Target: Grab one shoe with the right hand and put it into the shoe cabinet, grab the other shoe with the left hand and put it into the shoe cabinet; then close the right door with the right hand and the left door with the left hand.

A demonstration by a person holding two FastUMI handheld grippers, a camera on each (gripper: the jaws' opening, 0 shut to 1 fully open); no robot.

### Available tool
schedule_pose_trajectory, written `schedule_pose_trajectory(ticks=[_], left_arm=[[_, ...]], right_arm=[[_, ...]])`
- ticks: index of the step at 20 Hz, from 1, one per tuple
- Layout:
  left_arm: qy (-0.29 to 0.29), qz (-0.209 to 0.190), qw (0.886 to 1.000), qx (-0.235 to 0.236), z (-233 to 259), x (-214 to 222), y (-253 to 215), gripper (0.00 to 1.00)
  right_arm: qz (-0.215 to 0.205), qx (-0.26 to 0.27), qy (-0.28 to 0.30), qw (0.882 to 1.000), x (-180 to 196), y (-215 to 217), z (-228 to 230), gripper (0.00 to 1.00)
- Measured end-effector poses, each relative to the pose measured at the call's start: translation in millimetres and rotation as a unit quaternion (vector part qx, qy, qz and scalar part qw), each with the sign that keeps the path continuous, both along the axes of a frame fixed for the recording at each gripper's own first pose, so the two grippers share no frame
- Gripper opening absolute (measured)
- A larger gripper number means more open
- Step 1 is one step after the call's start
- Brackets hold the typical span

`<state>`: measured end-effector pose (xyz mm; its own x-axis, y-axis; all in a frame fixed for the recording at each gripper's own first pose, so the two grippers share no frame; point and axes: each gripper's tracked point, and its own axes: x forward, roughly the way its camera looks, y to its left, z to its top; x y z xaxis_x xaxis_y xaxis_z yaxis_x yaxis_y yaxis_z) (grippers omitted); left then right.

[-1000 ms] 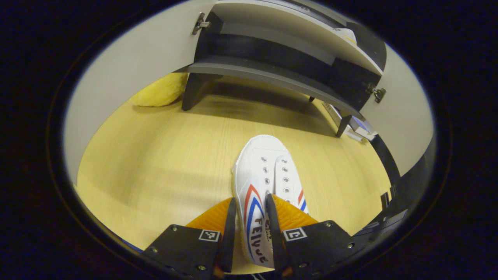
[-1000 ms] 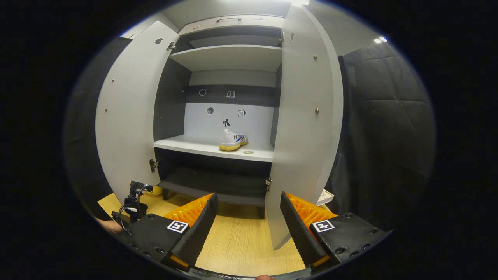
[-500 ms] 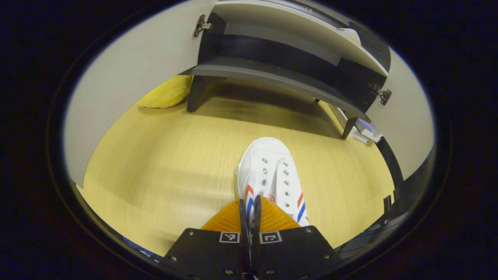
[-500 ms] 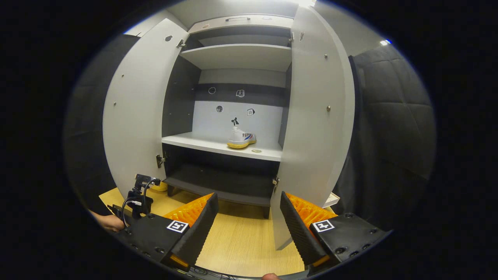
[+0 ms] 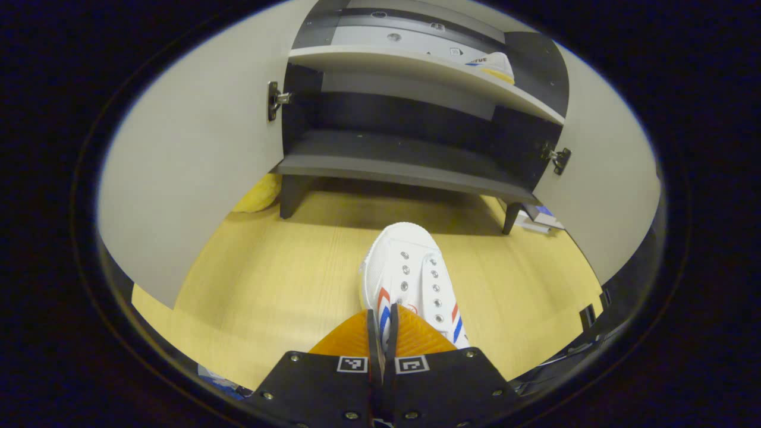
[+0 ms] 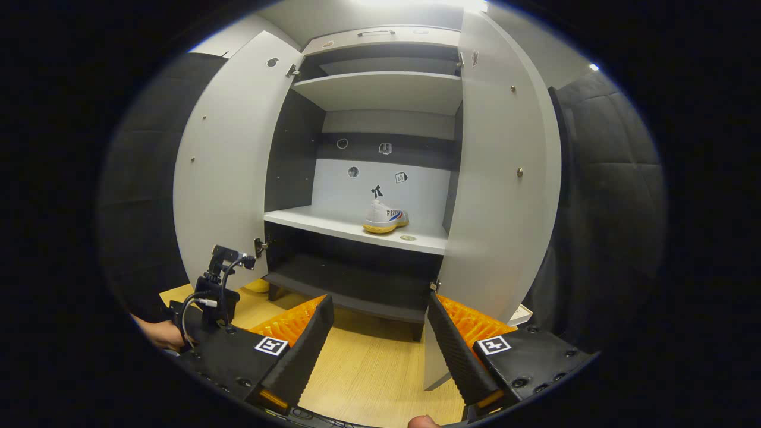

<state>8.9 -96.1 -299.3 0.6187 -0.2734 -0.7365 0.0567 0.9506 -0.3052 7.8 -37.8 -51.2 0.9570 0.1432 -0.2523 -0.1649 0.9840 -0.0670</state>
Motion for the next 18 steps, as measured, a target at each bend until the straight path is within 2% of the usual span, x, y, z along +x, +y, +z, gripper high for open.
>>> schedule_pose_trajectory(ticks=[1, 4, 8, 12, 15, 18], left_arm=[[-0.01, 0.008, 1.0, -0.001, 8, 2, 6, 0.03], [-0.045, 0.021, 0.999, 0.001, 42, 12, 28, 0.02], [-0.088, 0.029, 0.996, -0.003, 79, 6, 50, 0.02], [-0.148, 0.021, 0.989, 0.009, 84, -2, 50, 0.02], [-0.175, 0.028, 0.984, -0.006, 78, -8, 47, 0.02], [-0.201, 0.024, 0.979, -0.005, 72, -9, 45, 0.02]], right_arm=[[0.005, 0.003, -0.002, 1.0, 0, -1, 1, 0.97], [0.019, 0.013, -0.009, 1.0, -1, -3, 4, 0.99], [0.022, 0.024, -0.019, 0.999, 1, -9, 7, 0.97], [0.018, 0.043, -0.014, 0.999, 7, -9, 6, 1.0], [0.01, 0.047, -0.016, 0.999, 10, -5, 7, 0.96], [0.0, 0.048, -0.017, 0.999, 9, 0, 9, 0.99]])
